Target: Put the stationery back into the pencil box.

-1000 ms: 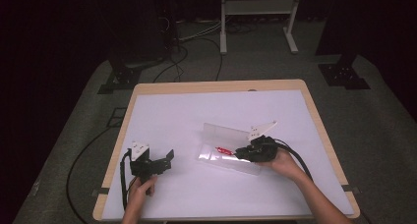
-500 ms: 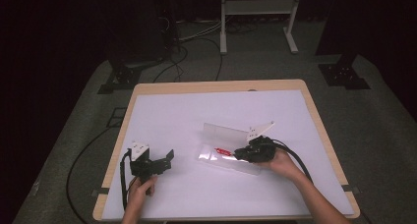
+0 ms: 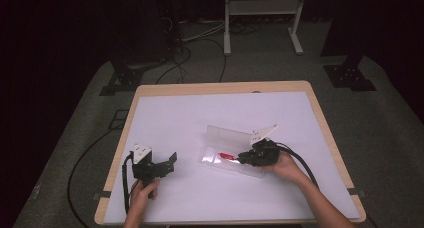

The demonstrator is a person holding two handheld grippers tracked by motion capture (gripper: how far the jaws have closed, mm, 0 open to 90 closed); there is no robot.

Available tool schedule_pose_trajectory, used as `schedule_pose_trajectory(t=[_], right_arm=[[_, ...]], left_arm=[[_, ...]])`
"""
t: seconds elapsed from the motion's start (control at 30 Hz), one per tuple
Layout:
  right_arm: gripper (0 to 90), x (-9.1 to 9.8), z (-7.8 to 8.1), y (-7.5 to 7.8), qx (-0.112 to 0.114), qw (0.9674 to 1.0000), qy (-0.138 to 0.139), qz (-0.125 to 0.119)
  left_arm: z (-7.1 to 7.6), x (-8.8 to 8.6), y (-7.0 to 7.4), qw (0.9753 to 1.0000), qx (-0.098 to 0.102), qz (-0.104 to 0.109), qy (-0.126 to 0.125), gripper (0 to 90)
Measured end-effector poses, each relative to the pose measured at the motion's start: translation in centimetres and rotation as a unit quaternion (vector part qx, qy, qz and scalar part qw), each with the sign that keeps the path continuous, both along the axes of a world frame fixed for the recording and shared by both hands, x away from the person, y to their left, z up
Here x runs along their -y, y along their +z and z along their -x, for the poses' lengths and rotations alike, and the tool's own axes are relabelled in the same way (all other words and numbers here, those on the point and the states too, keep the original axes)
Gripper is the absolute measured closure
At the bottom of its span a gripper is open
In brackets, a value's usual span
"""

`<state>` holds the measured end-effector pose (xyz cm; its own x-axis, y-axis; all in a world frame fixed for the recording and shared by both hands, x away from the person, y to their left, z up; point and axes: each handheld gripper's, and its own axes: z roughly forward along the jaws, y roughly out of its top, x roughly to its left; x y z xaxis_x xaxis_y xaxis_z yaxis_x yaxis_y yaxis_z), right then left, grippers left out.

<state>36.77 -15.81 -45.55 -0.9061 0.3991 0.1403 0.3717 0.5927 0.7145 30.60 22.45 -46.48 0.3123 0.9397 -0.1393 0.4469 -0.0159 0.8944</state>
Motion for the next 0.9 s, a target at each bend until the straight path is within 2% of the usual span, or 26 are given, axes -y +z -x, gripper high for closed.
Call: schedule_pose_trajectory(t=[0.2, 0.9], right_arm=[[78.4, -0.11, -0.02, -0.25, -0.002, 1.0000, 0.003, 0.009], [76.7, -0.07, -0.04, -0.40, -0.011, 0.9999, -0.001, 0.005]], left_arm=[[0.01, 0.01, 0.00, 1.0000, 0.000, 0.000, 0.000, 0.0], [0.02, 0.02, 0.01, 1.0000, 0.000, -0.001, -0.001, 0.0]])
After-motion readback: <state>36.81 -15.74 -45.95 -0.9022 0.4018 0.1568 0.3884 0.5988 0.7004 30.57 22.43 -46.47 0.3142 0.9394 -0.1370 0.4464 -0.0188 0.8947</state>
